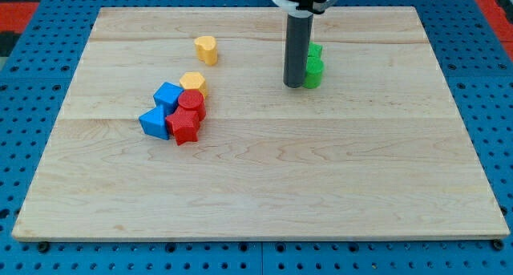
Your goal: Slightly push the triangle and red star slightly to right
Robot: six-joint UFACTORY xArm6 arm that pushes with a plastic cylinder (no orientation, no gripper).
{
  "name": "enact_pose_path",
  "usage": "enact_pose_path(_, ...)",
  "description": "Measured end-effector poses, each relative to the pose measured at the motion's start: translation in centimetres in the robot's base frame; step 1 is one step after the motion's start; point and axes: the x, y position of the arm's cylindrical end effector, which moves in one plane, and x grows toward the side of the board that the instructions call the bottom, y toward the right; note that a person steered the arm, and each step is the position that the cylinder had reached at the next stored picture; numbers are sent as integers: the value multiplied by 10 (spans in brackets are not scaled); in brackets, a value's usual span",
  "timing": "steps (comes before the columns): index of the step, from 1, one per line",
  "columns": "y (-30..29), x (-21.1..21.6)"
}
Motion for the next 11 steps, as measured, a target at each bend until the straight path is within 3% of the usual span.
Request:
enact_pose_path(1,0,32)
enact_pose_path(2,1,95)
enact_pose_path(3,-47,153)
enact_pose_path(4,-130,166)
enact_pose_path(5,-210,158)
enact_pose_path(6,-235,127)
enact_pose_path(8,-223,103)
enact_pose_path(10,-144,86)
enact_pose_path(11,-136,85)
